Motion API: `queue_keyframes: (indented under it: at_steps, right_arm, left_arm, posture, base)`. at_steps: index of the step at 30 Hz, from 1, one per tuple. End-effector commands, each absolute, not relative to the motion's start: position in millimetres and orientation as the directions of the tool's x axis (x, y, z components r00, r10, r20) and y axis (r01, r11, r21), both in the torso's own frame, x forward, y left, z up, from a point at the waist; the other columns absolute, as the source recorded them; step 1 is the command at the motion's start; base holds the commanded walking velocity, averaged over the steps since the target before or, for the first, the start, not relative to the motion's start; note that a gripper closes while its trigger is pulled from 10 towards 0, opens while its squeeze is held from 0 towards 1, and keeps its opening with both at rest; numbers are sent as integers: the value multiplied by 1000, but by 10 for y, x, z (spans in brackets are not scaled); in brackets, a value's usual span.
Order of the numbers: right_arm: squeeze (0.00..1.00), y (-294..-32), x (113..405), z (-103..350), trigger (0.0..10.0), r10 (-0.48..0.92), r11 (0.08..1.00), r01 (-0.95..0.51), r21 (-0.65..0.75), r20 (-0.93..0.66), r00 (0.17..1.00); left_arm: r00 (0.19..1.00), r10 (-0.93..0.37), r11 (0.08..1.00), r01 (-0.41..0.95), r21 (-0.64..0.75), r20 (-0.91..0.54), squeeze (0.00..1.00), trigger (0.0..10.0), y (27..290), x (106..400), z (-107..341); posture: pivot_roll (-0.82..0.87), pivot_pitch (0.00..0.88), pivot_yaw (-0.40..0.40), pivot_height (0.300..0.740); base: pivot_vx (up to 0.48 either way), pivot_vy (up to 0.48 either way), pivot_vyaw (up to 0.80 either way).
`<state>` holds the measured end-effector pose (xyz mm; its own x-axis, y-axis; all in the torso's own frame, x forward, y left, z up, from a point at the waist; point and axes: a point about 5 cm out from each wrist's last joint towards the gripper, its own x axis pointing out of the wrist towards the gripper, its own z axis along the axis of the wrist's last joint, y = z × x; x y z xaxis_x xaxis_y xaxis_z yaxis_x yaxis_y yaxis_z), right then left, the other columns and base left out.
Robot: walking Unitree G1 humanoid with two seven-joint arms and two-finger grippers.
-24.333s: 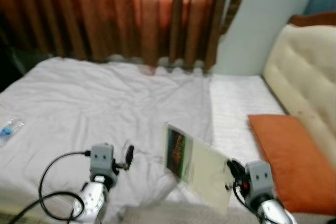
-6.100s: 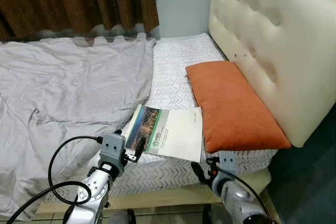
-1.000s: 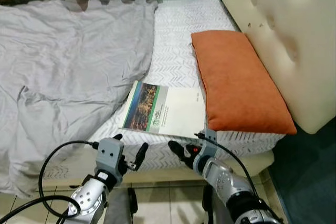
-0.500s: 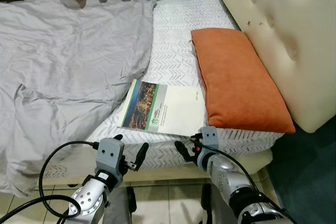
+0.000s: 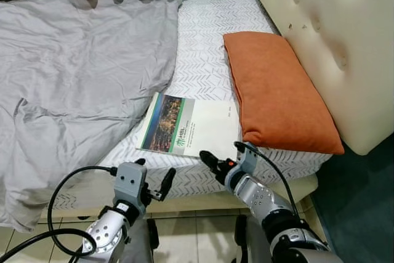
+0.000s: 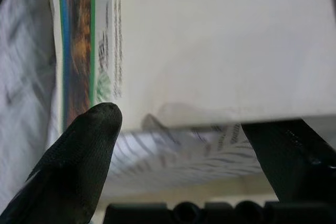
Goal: Clean up the room
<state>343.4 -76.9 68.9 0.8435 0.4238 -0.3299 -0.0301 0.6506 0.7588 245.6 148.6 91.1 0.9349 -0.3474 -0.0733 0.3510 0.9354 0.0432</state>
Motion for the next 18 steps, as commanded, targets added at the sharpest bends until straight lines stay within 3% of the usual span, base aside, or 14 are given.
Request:
queue_keyframes:
  at_steps: [1, 4, 7, 9, 11, 13, 17, 18]
  right_arm:
    - [0, -751, 3584, 991, 10000, 409, 609, -70, 790, -237, 881]
    - [0, -680, 3600, 1053, 10000, 425, 563, -59, 824, -228, 876]
    - [0, -635, 3586, 1028, 10000, 436, 609, -91, 788, -237, 868]
    - [0, -683, 3562, 939, 10000, 410, 743, -145, 653, -272, 871]
    - [0, -706, 3548, 902, 10000, 398, 786, -164, 596, -285, 872]
    - [0, -770, 3513, 829, 10000, 363, 881, -226, 415, -288, 886]
    - [0, -771, 3473, 813, 10000, 359, 920, -296, 256, -248, 900]
    - [0, -736, 3454, 854, 10000, 373, 925, -347, 157, -196, 907]
  left_arm:
    - [930, -355, 932, 360, 35, -91, 0, 10000, 1477, 2425, 877]
    - [930, -356, 932, 360, 32, -91, 0, 10000, 1466, 2434, 874]
    - [929, -358, 932, 362, 30, -90, 0, 10000, 1457, 2439, 871]
    - [929, -359, 932, 362, 30, -89, 0, 10000, 1450, 2448, 870]
    - [929, -359, 931, 363, 30, -89, 0, 10000, 1447, 2450, 869]
    - [930, -358, 932, 361, 29, -88, 0, 10000, 1443, 2454, 867]
    - [929, -358, 932, 362, 28, -87, 0, 10000, 1436, 2458, 865]
    - [929, -361, 931, 364, 26, -87, 0, 10000, 1430, 2460, 865]
  posture:
    - [82, 191, -11, 584]
    - [81, 188, -12, 584]
    - [79, 187, -12, 584]
    - [79, 185, -15, 584]
    - [79, 185, -15, 584]
    - [75, 182, -16, 584]
    - [70, 182, -14, 584]
    - [67, 182, -12, 584]
  base:
    - [0, 0, 0]
    - [0, 0, 0]
    - [0, 0, 0]
    - [0, 0, 0]
    - [0, 0, 0]
    - [0, 0, 0]
    - [0, 0, 0]
    - [0, 0, 0]
